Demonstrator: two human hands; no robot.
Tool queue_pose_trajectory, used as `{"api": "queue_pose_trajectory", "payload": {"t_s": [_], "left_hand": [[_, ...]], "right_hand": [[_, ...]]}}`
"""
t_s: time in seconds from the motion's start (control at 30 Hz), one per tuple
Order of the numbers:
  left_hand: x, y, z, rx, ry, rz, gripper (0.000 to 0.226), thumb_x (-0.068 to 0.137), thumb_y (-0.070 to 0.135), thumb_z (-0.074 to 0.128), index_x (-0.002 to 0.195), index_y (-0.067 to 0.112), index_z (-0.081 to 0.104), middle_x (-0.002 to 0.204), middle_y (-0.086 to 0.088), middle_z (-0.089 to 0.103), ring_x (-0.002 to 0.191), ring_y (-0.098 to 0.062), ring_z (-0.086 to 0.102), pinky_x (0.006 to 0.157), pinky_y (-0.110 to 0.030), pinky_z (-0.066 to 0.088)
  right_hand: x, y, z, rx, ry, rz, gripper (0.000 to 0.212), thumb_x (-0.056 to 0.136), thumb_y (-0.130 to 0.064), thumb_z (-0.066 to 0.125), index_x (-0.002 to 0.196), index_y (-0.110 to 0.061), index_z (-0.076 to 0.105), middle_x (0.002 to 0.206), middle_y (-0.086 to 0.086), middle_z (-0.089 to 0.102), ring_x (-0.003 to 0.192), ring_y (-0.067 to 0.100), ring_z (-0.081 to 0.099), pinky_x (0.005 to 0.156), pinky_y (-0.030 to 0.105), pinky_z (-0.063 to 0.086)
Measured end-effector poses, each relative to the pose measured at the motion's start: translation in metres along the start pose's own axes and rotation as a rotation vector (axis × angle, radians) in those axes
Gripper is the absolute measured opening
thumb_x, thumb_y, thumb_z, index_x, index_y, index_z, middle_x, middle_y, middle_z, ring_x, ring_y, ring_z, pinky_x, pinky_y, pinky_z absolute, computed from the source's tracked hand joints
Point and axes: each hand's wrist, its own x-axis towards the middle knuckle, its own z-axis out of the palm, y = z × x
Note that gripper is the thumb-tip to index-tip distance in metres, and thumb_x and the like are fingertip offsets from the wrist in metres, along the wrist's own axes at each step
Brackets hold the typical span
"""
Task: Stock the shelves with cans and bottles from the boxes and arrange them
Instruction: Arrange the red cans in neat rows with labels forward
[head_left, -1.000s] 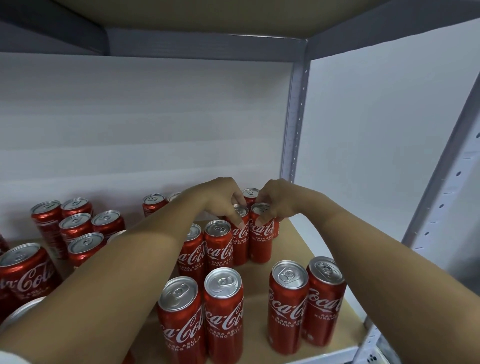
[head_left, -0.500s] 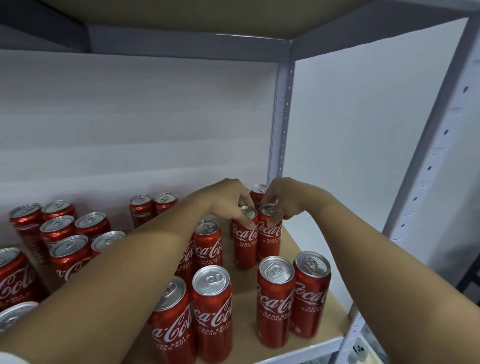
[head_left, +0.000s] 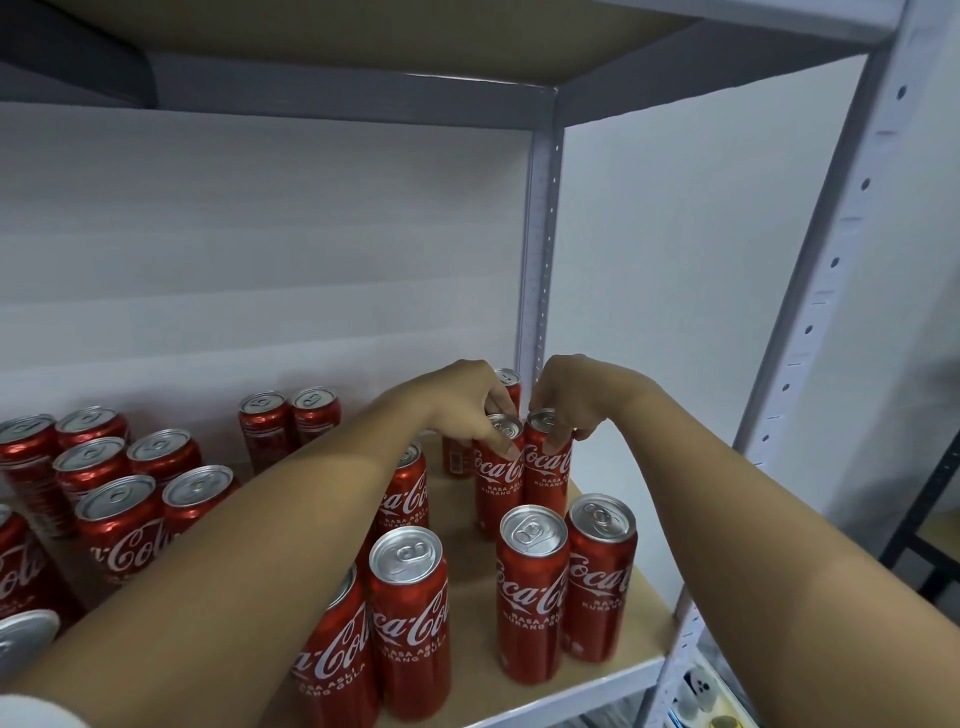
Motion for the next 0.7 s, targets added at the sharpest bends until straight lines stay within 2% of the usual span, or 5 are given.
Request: {"api": "queue_pose_trajectory", "payload": {"t_s": [0.23, 0.43, 0.6, 0.7], "left_hand": [[-0.001, 0.004, 0.000, 0.010, -0.031, 0.004, 0.061, 0.076, 0.034, 0.090, 0.130, 0.017, 0.069, 0.133, -0.002, 0.069, 0.114, -0.021, 0.067, 0.086, -0.032, 0.063], [-0.003, 0.005, -0.002, 0.053, -0.048, 0.004, 0.060, 0.076, 0.036, 0.089, 0.130, 0.019, 0.070, 0.130, -0.001, 0.070, 0.110, -0.020, 0.069, 0.091, -0.035, 0.061], [-0.004, 0.004, -0.005, 0.088, -0.063, -0.008, 0.062, 0.073, 0.041, 0.090, 0.129, 0.022, 0.071, 0.131, 0.001, 0.070, 0.112, -0.019, 0.069, 0.095, -0.038, 0.060], [-0.006, 0.003, -0.005, 0.112, -0.074, 0.000, 0.062, 0.073, 0.042, 0.090, 0.128, 0.023, 0.071, 0.130, 0.002, 0.071, 0.113, -0.018, 0.068, 0.097, -0.039, 0.059]], "right_hand": [[-0.007, -0.002, -0.001, -0.005, -0.019, -0.006, 0.051, 0.070, -0.016, 0.090, 0.117, -0.007, 0.072, 0.106, 0.009, 0.074, 0.083, 0.027, 0.074, 0.064, 0.030, 0.063], [-0.010, -0.004, -0.001, 0.056, -0.034, 0.000, 0.051, 0.069, -0.016, 0.091, 0.115, -0.007, 0.073, 0.110, 0.009, 0.073, 0.085, 0.028, 0.073, 0.058, 0.025, 0.060], [-0.015, -0.008, -0.001, 0.165, -0.040, 0.035, 0.053, 0.068, -0.007, 0.090, 0.119, -0.005, 0.072, 0.112, 0.011, 0.070, 0.086, 0.032, 0.072, 0.062, 0.031, 0.063], [-0.018, -0.010, 0.000, 0.204, -0.047, 0.040, 0.053, 0.069, -0.005, 0.090, 0.118, -0.005, 0.072, 0.112, 0.012, 0.070, 0.084, 0.030, 0.070, 0.061, 0.029, 0.062]]}}
